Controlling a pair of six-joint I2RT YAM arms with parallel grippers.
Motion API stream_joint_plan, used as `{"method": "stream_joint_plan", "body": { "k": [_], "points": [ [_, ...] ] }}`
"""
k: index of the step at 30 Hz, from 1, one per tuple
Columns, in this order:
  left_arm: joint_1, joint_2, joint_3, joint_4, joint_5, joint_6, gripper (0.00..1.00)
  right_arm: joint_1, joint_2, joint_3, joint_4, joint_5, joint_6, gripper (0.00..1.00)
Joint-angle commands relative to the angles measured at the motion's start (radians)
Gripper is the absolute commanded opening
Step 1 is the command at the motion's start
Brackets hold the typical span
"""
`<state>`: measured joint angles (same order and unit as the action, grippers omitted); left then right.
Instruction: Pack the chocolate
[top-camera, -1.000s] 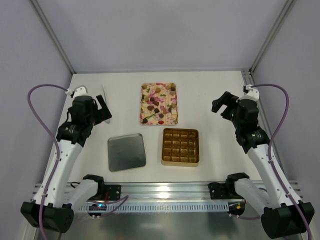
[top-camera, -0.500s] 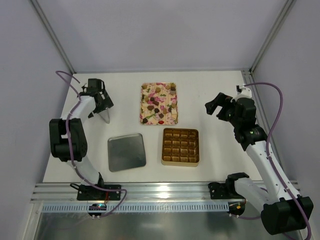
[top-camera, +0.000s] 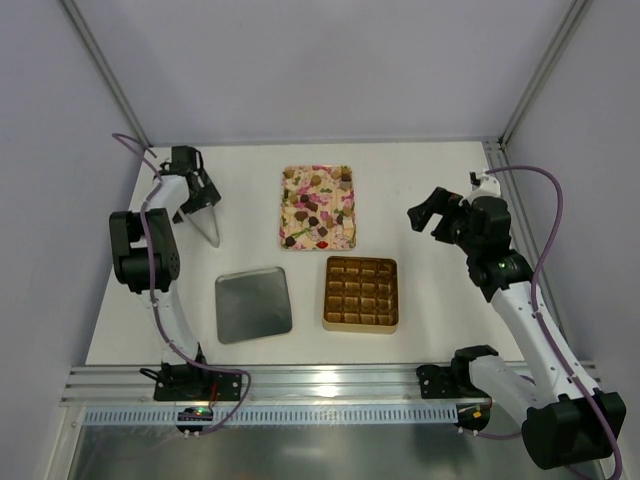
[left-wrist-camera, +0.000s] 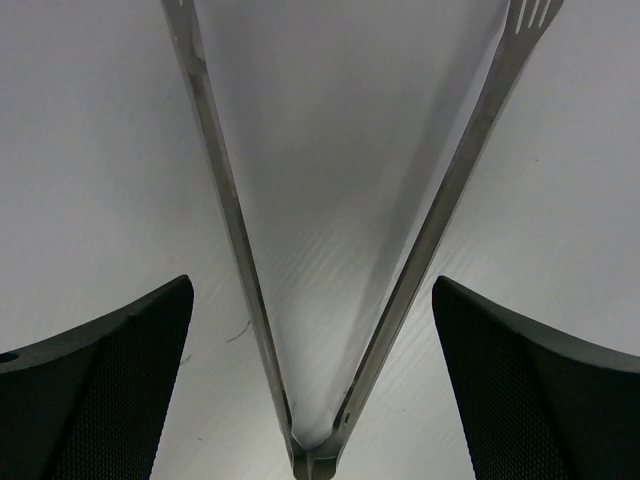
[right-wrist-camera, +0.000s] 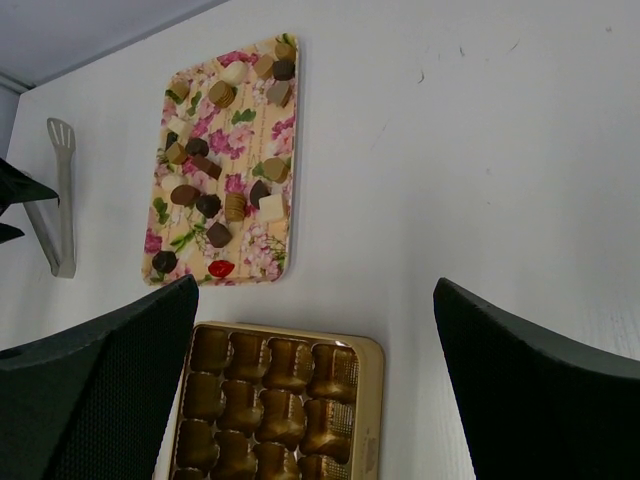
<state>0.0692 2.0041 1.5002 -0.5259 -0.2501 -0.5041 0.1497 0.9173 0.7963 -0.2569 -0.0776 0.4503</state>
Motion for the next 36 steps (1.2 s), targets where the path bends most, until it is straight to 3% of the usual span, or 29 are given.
{"method": "stream_joint_plan", "body": {
  "k": [1, 17, 21, 22, 28, 36],
  "points": [
    [0.006, 0.047, 0.069, -0.006, 0.017, 0.022, 1.00, 0.004, 0.006, 0.000, 0.038, -0.011, -0.007, 1.00],
    [0.009, 0.148, 0.115, -0.060, 0.032, 0.021, 0.86, 0.004, 0.028, -0.005, 0.033, -0.025, -0.015, 1.00],
    [0.009, 0.151, 0.111, -0.066, 0.037, 0.026, 0.79, 0.004, 0.029, -0.006, 0.033, -0.025, -0.012, 1.00],
    [0.009, 0.150, 0.111, -0.068, 0.038, 0.029, 0.74, 0.004, 0.029, -0.005, 0.033, -0.028, -0.013, 1.00],
    [0.007, 0.104, 0.121, -0.083, 0.043, 0.035, 0.54, 0.004, 0.032, -0.005, 0.034, -0.039, -0.012, 1.00],
    [-0.011, -0.027, 0.121, -0.141, 0.020, 0.041, 0.50, 0.005, 0.031, -0.006, 0.038, -0.054, -0.005, 1.00]
  ]
}}
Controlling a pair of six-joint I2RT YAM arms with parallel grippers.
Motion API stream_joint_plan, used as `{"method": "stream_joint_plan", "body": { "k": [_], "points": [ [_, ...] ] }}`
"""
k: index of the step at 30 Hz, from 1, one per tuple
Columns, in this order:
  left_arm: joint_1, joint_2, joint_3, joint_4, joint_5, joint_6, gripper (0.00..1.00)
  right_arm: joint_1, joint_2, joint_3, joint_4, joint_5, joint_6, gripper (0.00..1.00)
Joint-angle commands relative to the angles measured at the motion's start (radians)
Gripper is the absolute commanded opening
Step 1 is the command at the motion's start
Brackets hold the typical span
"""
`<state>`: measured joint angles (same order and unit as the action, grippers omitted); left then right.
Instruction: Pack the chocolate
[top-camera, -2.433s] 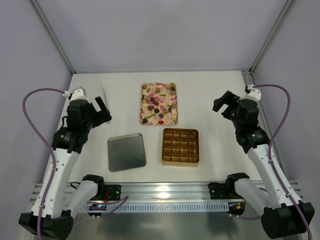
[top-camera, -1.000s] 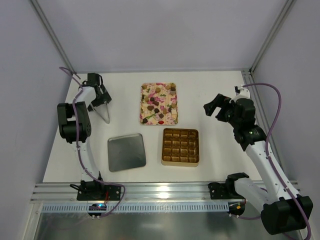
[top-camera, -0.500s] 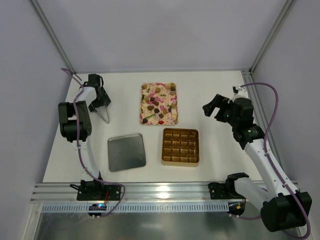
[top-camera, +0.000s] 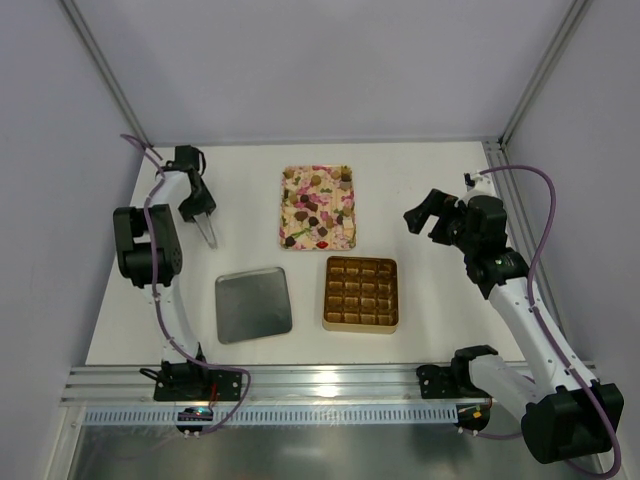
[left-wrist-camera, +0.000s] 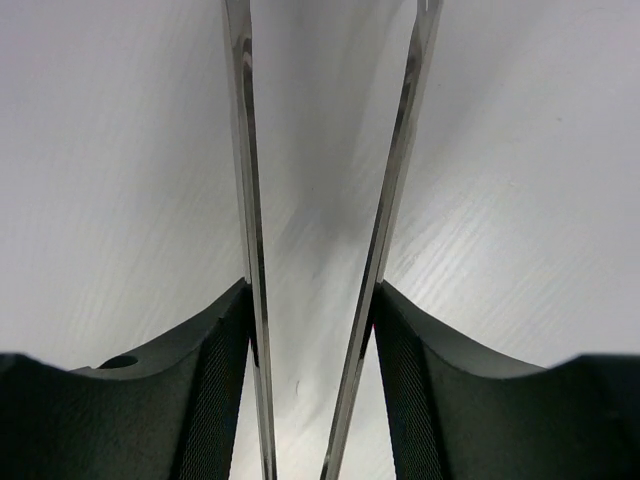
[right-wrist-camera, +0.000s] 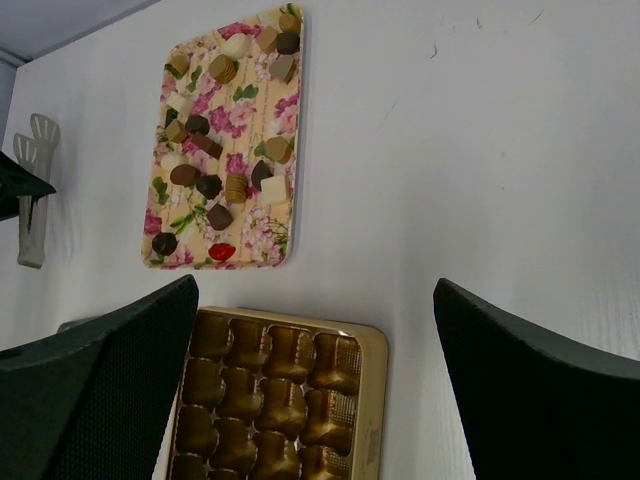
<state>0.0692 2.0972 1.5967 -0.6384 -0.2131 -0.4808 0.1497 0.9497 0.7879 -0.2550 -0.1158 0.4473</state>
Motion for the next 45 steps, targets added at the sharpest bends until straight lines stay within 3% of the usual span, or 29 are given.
{"method": "stream_joint_plan", "body": {
  "k": [1, 15, 45],
  "points": [
    [-0.014, -0.130, 0.025, -0.035, -0.022, 0.018, 0.50, 0.004, -0.002, 0.002, 0.037, -0.018, -0.002, 1.00],
    [-0.060, -0.295, -0.001, -0.155, -0.045, 0.016, 0.49, 0.004, 0.003, 0.001, 0.036, -0.039, 0.002, 1.00],
    [-0.491, -0.614, -0.072, -0.349, 0.046, 0.011, 0.45, 0.027, -0.020, -0.015, -0.023, -0.052, -0.016, 1.00]
  ]
}}
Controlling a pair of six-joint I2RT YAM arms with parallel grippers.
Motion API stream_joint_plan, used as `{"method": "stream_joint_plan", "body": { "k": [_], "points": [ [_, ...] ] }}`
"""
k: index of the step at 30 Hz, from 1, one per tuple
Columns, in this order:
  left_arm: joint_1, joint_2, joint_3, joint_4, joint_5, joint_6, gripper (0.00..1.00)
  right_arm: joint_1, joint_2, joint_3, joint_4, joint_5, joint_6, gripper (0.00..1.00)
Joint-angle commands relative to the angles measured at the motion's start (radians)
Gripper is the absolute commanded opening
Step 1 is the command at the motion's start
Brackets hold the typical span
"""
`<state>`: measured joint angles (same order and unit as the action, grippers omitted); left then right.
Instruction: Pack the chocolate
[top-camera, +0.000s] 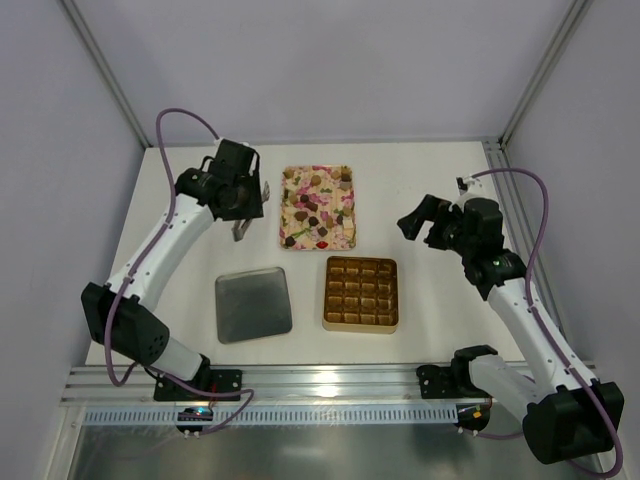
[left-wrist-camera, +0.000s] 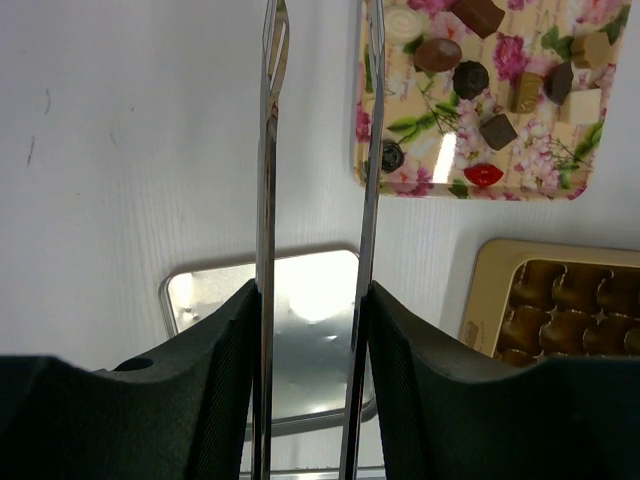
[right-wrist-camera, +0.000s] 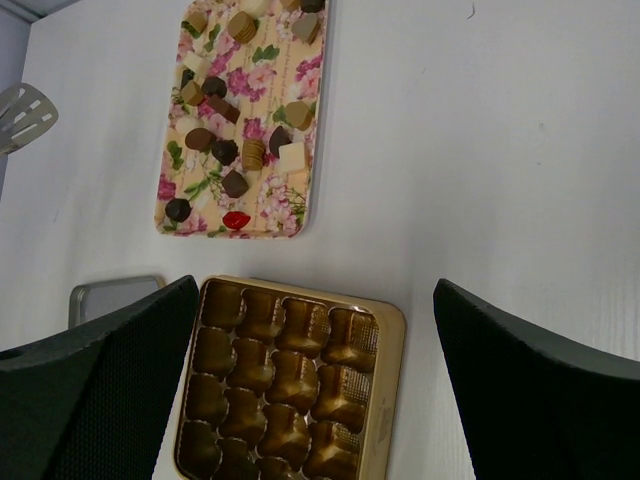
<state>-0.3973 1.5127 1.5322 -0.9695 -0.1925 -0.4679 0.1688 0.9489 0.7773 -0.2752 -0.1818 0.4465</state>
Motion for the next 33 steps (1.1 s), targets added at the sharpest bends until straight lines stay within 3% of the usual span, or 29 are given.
{"method": "stream_joint_plan", "body": {
  "k": [1, 13, 19, 33],
  "points": [
    [-0.032, -0.031, -0.013, -0.020, 0.031, 0.000, 0.45, 0.008, -0.022, -0.006, -0.005, 0.019, -0.015, 1.00],
    [-0.112, 0.003, -0.038, 0.000, 0.077, 0.041, 0.45, 0.018, -0.059, 0.023, -0.105, -0.036, -0.025, 1.00],
    [-0.120, 0.017, -0.052, 0.005, 0.088, 0.061, 0.45, 0.070, -0.096, -0.048, -0.133, -0.058, 0.005, 1.00],
    [-0.175, 0.081, -0.083, 0.048, 0.079, 0.071, 0.44, 0.072, -0.182, -0.081, -0.202, 0.011, -0.051, 1.00]
  ]
}}
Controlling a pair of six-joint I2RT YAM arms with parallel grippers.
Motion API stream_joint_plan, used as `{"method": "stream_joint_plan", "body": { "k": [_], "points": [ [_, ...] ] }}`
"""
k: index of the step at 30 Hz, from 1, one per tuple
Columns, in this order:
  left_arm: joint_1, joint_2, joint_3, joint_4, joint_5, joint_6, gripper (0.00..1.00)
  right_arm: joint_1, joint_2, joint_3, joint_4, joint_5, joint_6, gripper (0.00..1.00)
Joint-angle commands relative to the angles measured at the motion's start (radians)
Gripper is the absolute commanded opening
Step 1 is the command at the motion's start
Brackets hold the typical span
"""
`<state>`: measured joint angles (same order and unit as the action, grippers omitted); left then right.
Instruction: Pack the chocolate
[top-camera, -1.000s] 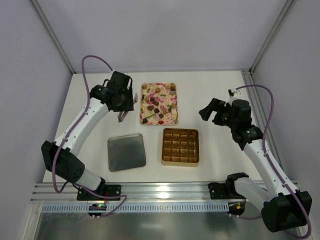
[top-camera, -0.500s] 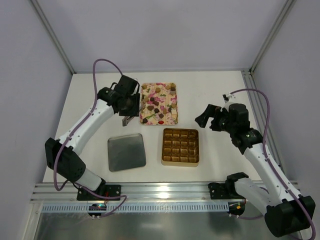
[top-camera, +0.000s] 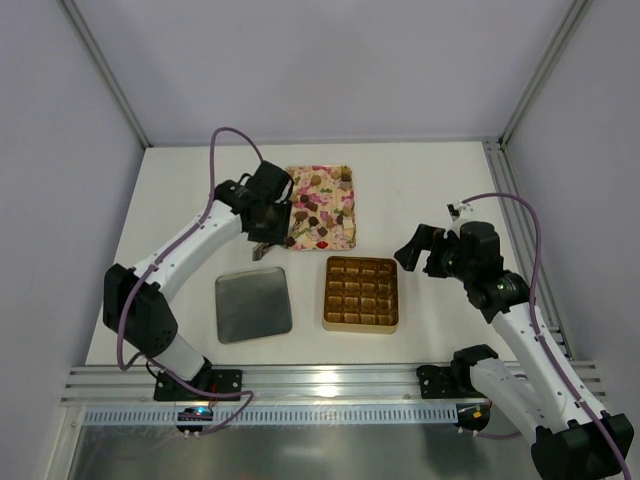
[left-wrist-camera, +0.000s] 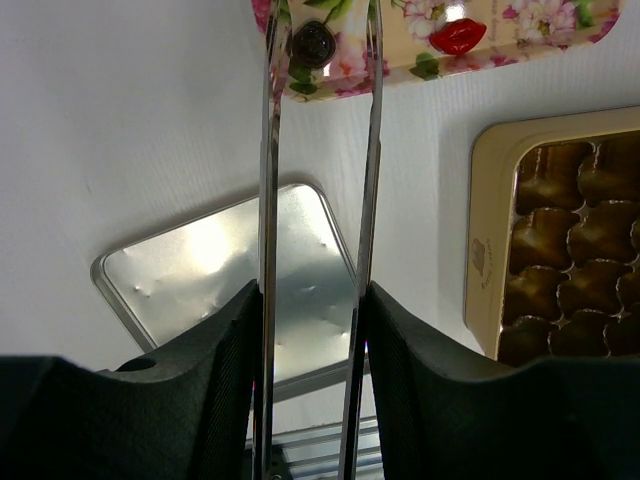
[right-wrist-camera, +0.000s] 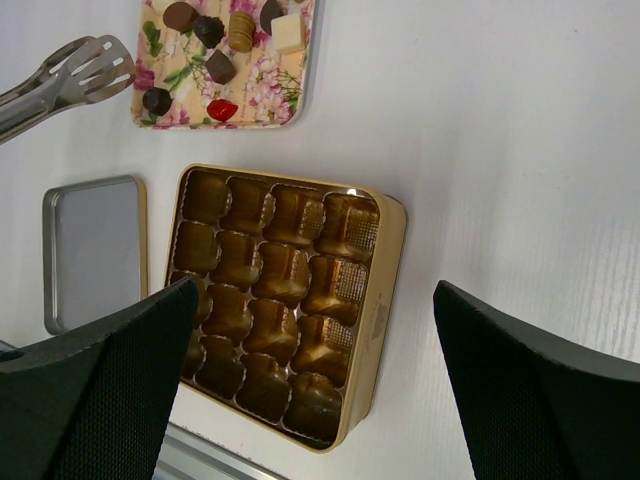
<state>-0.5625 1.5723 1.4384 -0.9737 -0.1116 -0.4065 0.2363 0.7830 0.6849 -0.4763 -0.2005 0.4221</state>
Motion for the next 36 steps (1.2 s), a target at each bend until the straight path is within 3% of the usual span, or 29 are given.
{"method": "stream_joint_plan", "body": {
  "k": [1, 23, 36],
  "points": [
    [-0.011, 0.029, 0.017, 0.053, -0.010, 0.008, 0.44, 0.005, -0.014, 0.013, -0.004, 0.033, -0.028, 1.00],
    [-0.010, 0.296, 0.229, 0.066, -0.077, 0.029, 0.43, 0.004, -0.016, 0.005, 0.010, 0.035, -0.034, 1.00],
    [-0.005, 0.347, 0.289, 0.058, -0.076, 0.044, 0.44, 0.003, -0.016, -0.011, 0.025, 0.035, -0.032, 1.00]
  ]
}}
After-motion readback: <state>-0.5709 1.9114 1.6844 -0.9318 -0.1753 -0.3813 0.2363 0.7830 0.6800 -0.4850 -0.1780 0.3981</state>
